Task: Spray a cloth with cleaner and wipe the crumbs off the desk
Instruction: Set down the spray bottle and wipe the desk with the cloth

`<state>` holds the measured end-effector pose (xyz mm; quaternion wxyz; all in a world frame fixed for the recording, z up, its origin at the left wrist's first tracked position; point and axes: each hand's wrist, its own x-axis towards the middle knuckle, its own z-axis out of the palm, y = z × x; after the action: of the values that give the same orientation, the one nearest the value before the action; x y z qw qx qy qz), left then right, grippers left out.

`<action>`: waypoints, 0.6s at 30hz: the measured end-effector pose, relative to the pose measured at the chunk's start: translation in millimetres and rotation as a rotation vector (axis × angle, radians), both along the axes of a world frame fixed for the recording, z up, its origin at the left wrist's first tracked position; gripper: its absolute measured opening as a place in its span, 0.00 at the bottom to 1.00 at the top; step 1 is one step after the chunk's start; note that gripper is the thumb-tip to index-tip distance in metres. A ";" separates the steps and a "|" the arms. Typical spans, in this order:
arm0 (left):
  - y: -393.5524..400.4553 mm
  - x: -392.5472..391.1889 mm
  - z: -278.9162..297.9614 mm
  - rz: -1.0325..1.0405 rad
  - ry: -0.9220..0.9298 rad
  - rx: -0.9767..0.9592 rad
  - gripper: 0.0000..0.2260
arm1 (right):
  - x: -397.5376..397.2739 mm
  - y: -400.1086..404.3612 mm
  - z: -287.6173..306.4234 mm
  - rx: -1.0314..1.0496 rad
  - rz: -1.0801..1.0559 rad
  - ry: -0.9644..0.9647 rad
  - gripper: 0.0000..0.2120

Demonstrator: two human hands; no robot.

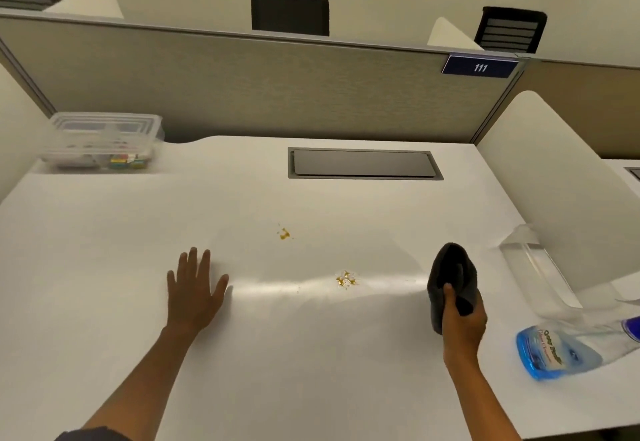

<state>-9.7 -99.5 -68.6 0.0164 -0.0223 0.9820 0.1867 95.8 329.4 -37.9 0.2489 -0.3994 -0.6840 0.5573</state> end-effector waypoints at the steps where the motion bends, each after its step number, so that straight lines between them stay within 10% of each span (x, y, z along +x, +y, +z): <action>1: -3.2 -0.4 -3.2 0.010 -0.011 -0.010 0.43 | 2.3 0.6 -7.1 0.138 0.034 -0.040 0.23; 9: -38.3 -4.0 -28.5 0.036 -0.078 -0.108 0.39 | 13.9 -21.8 -54.5 0.799 0.372 -0.595 0.31; 18: -40.5 -3.3 -34.8 0.007 -0.030 -0.121 0.41 | -18.7 -52.6 -56.9 0.765 0.311 -0.659 0.33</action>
<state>-13.0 -140.0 -103.5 0.0290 -0.0296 0.9910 0.1269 77.2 276.8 -94.7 0.0627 -0.3279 -0.9317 0.1432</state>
